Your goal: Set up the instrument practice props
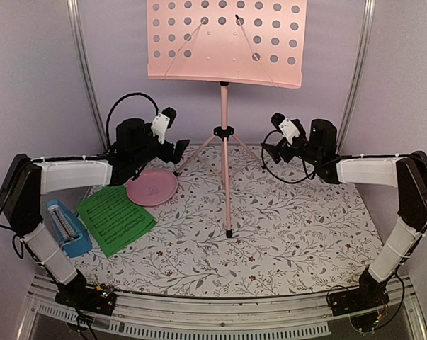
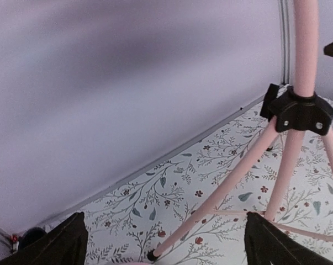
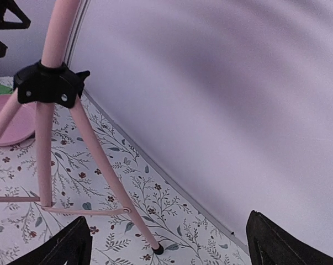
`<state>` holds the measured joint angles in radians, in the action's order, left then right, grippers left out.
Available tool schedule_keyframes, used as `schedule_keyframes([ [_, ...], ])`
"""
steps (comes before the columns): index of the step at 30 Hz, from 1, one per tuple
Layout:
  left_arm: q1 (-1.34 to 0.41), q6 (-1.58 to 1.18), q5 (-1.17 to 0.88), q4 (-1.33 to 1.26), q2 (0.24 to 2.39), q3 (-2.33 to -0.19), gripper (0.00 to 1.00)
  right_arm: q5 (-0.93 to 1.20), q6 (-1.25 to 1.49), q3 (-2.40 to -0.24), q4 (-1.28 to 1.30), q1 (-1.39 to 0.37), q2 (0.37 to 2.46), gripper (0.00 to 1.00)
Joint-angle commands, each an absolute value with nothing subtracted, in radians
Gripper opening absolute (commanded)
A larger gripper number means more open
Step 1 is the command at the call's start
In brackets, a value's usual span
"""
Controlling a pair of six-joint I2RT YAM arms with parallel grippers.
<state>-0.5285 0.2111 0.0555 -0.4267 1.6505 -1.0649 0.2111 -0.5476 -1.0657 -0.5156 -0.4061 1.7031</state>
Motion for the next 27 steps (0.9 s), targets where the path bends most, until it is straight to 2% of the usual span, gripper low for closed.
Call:
schedule_keyframes([
  [1,-0.548,-0.08,0.221,-0.021,1.625,-1.126,0.99,0.276,-0.266,-0.979,-0.464,-0.408,1.58,0.99],
  [3,-0.565,-0.142,0.275,0.05,1.567,-1.068,0.99,0.286,-0.208,-0.946,-0.455,-0.407,1.543,0.99],
  [8,-0.564,-0.305,0.246,0.125,1.387,-0.861,0.99,0.3,-0.05,-0.905,-0.417,-0.41,1.487,0.99],
  [14,-0.599,-0.495,0.355,0.282,1.304,-0.73,0.99,0.285,0.094,-0.956,-0.276,-0.444,1.511,0.99],
  [19,-0.664,-0.557,0.422,0.343,1.354,-0.709,0.99,0.255,0.105,-0.934,-0.278,-0.5,1.52,0.99],
  [27,-0.74,-0.658,0.542,0.454,1.546,-0.828,0.99,0.255,0.115,-0.917,-0.288,-0.527,1.535,0.99],
])
